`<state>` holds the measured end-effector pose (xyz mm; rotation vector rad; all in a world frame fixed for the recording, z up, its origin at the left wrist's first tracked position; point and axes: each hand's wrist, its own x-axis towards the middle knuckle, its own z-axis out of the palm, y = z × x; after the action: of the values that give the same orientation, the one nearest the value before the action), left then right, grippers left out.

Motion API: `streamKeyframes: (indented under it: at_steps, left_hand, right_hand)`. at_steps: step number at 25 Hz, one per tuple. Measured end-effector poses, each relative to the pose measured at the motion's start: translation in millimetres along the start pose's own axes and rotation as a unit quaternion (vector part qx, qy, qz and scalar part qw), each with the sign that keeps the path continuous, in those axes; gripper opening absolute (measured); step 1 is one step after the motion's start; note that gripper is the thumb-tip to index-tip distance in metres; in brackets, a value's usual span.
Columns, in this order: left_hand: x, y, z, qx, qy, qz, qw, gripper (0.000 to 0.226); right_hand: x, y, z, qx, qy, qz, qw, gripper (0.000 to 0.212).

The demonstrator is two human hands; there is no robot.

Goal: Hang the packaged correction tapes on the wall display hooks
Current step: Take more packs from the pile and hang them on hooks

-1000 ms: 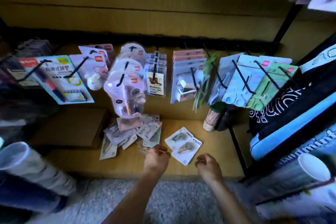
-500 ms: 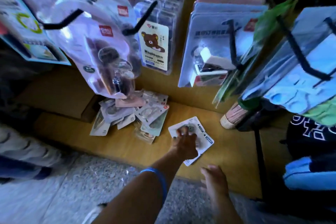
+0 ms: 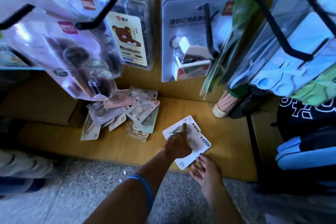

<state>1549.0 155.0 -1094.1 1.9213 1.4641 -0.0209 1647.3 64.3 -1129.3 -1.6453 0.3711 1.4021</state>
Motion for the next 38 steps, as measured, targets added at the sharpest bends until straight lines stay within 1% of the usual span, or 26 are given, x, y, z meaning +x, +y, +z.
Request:
streamKeyframes:
  at_steps: [1,3,6,7,9,10,11,12,13,14,15,17,19,22,23,25,27,28,30,31,32,33,34,36,37,38]
  left_hand:
    - [4.7,-4.1,-2.0,-0.027,-0.042,-0.046,0.998,0.075]
    - [13.0,-14.9,-5.2,-0.043,-0.045,-0.092,0.994,0.066]
    - [10.6,-25.8,-10.8,0.075,-0.003,-0.068,0.995,0.048]
    - [9.9,-29.2,-8.8,0.106,0.006,-0.070,0.992,0.046]
    - [6.1,-33.1,-4.5,0.151,0.005,-0.066,0.986,0.061]
    - [4.2,-35.2,-0.2,0.141,0.022,-0.051,0.988,0.066]
    - [0.0,-36.2,5.8,0.109,0.054,-0.020,0.992,0.065]
    - [-3.6,-37.8,11.2,0.068,0.086,0.021,0.994,0.057]
    - [-8.4,-40.0,15.5,-0.005,0.125,0.042,0.991,0.044]
    - [-14.2,-39.0,16.1,-0.107,0.139,0.033,0.984,0.033]
    - [-20.8,-37.5,14.6,-0.204,0.121,0.006,0.971,0.035]
    - [-33.1,-36.1,9.6,-0.351,0.082,0.000,0.933,0.043]
    - [-48.1,-33.8,-4.3,-0.454,0.057,0.017,0.889,0.035]
    - [-82.9,-18.8,-30.6,-0.547,0.049,0.040,0.834,0.028]
    - [-94.4,-14.2,-40.8,-0.568,0.045,0.044,0.821,0.031]
    - [-114.4,-5.1,-65.0,-0.601,0.014,0.060,0.797,0.050]
    - [-134.0,8.7,-94.0,-0.587,-0.043,0.066,0.806,0.060]
    - [-143.8,15.6,-107.6,-0.566,-0.090,0.070,0.816,0.063]
    - [-169.6,30.2,-136.6,-0.497,-0.175,0.079,0.846,0.055]
    - [-182.0,36.1,-150.1,-0.462,-0.191,0.081,0.863,0.049]
    - [-194.9,42.7,-162.5,-0.438,-0.186,0.081,0.876,0.042]
    - [-205.8,48.3,-174.6,-0.431,-0.168,0.081,0.883,0.036]
    - [-217.3,52.0,-188.1,-0.438,-0.149,0.085,0.882,0.032]
    - [-243.8,56.6,-214.0,-0.458,-0.128,0.100,0.874,0.030]
    - [-256.6,58.3,-224.9,-0.471,-0.126,0.113,0.866,0.031]
    - [-269.8,59.6,-234.1,-0.490,-0.124,0.130,0.853,0.033]
  right_hand:
    - [1.2,4.0,0.6,0.004,0.008,-0.006,1.000,0.029]
    - [4.2,14.2,-0.2,0.003,0.015,-0.021,1.000,0.021]
    - [6.0,25.6,-0.6,-0.093,0.031,-0.108,0.989,0.003]
    - [6.1,28.5,-0.7,-0.115,0.039,-0.149,0.981,0.004]
    - [0.8,31.0,-1.4,-0.112,0.040,-0.197,0.973,0.005]
    - [-1.0,31.9,-0.1,-0.109,0.040,-0.205,0.972,0.015]
    - [-3.8,31.6,1.9,-0.100,0.035,-0.208,0.972,0.025]
    - [-7.5,31.2,4.7,-0.082,0.024,-0.210,0.974,0.033]
    - [-11.9,30.3,6.7,-0.068,0.017,-0.209,0.975,0.036]
    - [-17.8,26.4,6.3,-0.057,0.016,-0.207,0.976,0.037]
    - [-25.9,21.7,4.9,-0.048,0.019,-0.204,0.978,0.035]
    - [-46.0,8.6,-3.5,-0.034,0.025,-0.207,0.977,0.031]
    - [-71.9,-4.1,-13.3,-0.023,0.015,-0.217,0.976,0.029]
    - [-125.6,-16.5,-21.3,-0.011,-0.018,-0.233,0.972,0.025]
    - [-143.2,-18.5,-23.1,-0.012,-0.032,-0.237,0.971,0.026]
    - [-174.8,-20.5,-24.8,-0.012,-0.055,-0.248,0.967,0.020]
    - [-207.3,-20.4,-33.6,-0.011,-0.061,-0.264,0.962,0.015]
    - [-220.0,-19.9,-39.9,-0.011,-0.058,-0.270,0.961,0.015]
    - [-243.3,-17.9,-47.9,-0.014,-0.062,-0.285,0.956,0.021]
    - [-255.3,-17.0,-48.8,-0.015,-0.067,-0.281,0.957,0.030]
    - [-266.1,-16.7,-49.0,-0.011,-0.077,-0.270,0.960,0.040]
    - [-276.0,-19.2,-48.8,-0.001,-0.093,-0.263,0.960,0.044]
    - [-288.8,-23.0,-47.5,0.006,-0.108,-0.266,0.958,0.037]
    - [-314.8,-30.3,-45.5,0.029,-0.137,-0.287,0.948,0.015]
    - [-326.8,-35.8,-45.0,0.049,-0.157,-0.298,0.940,0.009]
    - [-339.2,-41.0,-43.8,0.065,-0.186,-0.312,0.929,0.011]
